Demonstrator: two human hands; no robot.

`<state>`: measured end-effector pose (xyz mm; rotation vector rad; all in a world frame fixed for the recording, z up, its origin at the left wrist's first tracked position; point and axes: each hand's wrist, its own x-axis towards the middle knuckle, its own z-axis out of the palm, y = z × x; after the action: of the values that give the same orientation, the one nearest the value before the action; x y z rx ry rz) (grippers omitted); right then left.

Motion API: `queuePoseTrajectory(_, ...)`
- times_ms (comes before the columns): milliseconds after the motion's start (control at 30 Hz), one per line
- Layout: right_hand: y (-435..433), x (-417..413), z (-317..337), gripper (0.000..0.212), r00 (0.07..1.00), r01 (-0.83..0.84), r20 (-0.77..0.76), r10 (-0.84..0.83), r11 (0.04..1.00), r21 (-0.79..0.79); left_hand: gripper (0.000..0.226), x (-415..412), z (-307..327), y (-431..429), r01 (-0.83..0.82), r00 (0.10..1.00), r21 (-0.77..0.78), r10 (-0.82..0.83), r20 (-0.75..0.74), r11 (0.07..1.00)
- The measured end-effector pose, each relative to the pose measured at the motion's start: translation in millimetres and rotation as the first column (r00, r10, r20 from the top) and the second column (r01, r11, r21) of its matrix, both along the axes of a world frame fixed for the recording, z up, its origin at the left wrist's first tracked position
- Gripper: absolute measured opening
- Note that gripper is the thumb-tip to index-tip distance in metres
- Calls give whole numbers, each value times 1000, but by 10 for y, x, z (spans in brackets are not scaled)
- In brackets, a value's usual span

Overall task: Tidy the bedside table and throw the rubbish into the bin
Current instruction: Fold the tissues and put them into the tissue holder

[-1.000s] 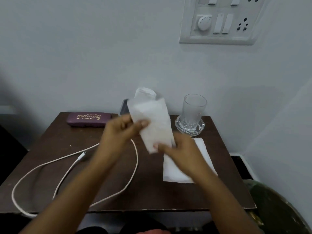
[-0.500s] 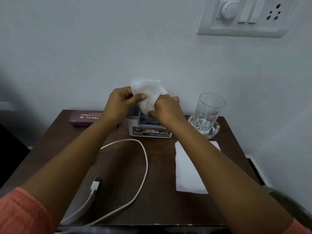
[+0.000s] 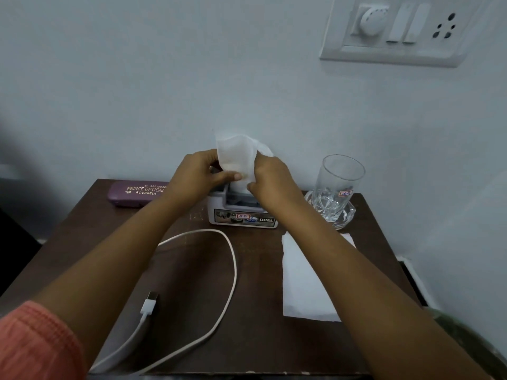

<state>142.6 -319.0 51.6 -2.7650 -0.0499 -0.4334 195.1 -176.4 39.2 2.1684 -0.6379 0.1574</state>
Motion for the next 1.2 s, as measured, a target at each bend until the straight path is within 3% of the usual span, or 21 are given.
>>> queuePoseTrajectory(100, 9, -8, -36, 59, 998, 14, 64, -8, 996, -87, 32, -16, 34, -18, -96, 993, 178, 83, 82, 979)
queuePoseTrajectory(200, 28, -3, -41, 62, 999, 13, 51, -4, 985, -172, 20, -55, 215, -179, -173, 985, 474, 146, 92, 864)
queuePoseTrajectory(267, 14, 14, -65, 66, 999, 28, 25, -24, 986, -164, 14, -84, 286, -257, -161, 986, 620, 100, 132, 768)
queuePoseTrajectory(367, -19, 44, -122, 68, 998, 44, 50, -42, 998, -44, 14, -107, 263, -272, -191, 959, 681, -15, 284, 707)
queuePoseTrajectory(467, -35, 131, -136, 63, 997, 64, 25, -66, 993, 96, 17, -115, 253, -306, -203, 955, 677, -11, 297, 707)
queuePoseTrajectory(567, -80, 132, -78, 57, 996, 83, -45, -76, 976, 199, 21, -78, 285, -270, -139, 989, 582, 84, 121, 801)
queuePoseTrajectory(700, -129, 47, -8, 67, 995, 45, -92, -39, 997, 67, 27, -8, 323, -84, -64, 998, 360, 65, 7, 931)
queuePoseTrajectory(767, -116, 44, 20, 71, 993, 41, -118, -27, 993, 115, 23, 32, 341, -41, -74, 997, 345, 78, 2, 936)
queuePoseTrajectory(867, -148, 44, 51, 58, 998, 43, -43, -35, 978, 202, 23, 47, 348, -58, -83, 996, 326, 84, 11, 942)
queuePoseTrajectory(1067, -136, 63, -61, 51, 1000, 18, 5, -19, 993, 120, 20, 71, 248, -142, -100, 995, 440, 92, 40, 892)
queuePoseTrajectory(1200, -174, 61, 20, 52, 1000, -7, 1, 6, 983, 181, 25, 87, 267, -120, -96, 995, 391, 88, 40, 915)
